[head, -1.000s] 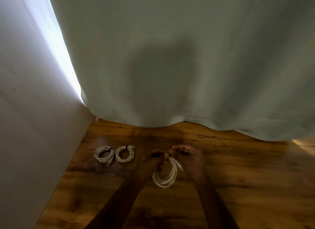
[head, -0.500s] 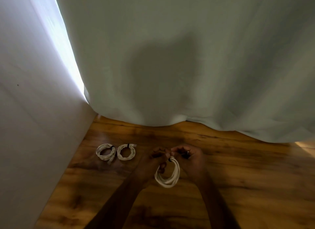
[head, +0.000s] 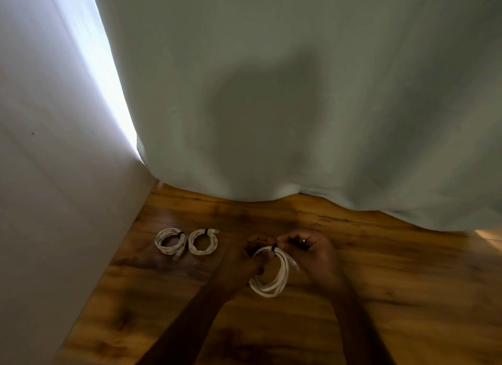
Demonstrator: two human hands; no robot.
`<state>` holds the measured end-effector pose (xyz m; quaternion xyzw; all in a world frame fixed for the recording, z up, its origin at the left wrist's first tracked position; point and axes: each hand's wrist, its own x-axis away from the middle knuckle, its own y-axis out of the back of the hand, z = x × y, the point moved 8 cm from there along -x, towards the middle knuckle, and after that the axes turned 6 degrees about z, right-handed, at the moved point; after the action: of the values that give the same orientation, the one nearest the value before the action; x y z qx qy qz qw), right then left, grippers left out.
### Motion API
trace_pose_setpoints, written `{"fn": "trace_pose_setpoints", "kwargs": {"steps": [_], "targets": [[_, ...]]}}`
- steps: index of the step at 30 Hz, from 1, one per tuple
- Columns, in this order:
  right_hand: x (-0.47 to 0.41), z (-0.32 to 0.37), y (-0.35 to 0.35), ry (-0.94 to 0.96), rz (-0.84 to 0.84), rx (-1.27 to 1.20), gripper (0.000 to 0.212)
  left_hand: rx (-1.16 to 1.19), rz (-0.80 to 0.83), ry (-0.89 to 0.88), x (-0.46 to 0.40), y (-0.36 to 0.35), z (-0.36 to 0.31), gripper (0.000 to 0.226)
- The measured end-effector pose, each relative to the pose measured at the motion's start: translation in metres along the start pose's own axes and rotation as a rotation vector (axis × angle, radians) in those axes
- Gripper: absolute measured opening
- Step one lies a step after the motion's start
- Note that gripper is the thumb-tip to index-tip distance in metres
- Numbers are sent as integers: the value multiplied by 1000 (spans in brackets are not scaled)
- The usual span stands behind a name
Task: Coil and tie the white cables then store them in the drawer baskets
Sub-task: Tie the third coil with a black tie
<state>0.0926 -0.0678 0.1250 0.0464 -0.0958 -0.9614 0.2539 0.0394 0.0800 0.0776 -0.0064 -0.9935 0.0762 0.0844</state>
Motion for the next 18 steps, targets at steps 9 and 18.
{"fn": "trace_pose_setpoints", "kwargs": {"steps": [9, 18], "targets": [[-6, 12, 5, -52, 262, 256, 20, 37, 37, -5, 3, 1, -6, 18], [-11, 31, -3, 125, 385, 566, 21, -29, 1, 12, 4, 0, -12, 14]]}}
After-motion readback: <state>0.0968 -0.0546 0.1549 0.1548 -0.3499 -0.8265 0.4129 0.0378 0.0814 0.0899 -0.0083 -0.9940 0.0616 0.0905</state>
